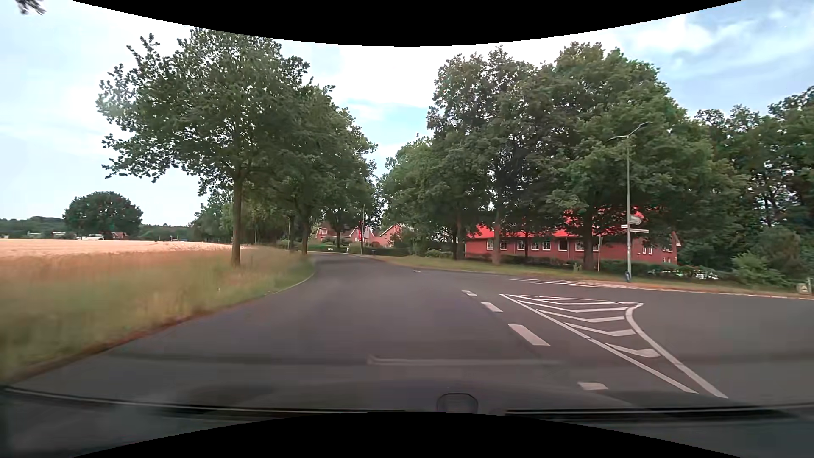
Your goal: Follow the waypoints while adhering to traffic rules and regulations
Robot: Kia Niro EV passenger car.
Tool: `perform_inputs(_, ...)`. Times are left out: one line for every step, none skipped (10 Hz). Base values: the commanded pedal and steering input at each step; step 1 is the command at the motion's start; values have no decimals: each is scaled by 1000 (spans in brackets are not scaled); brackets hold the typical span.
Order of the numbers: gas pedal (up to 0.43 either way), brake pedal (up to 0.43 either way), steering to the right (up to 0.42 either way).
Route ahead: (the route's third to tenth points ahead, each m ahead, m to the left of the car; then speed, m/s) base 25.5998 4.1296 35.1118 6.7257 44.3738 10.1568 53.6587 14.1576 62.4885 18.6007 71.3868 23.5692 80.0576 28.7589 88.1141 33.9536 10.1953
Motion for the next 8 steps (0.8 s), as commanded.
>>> perform_inputs(150, 0, -42)
perform_inputs(150, 0, -41)
perform_inputs(150, 0, -40)
perform_inputs(150, 0, -39)
perform_inputs(150, 0, -39)
perform_inputs(150, 0, -39)
perform_inputs(150, 0, -39)
perform_inputs(150, 0, -39)
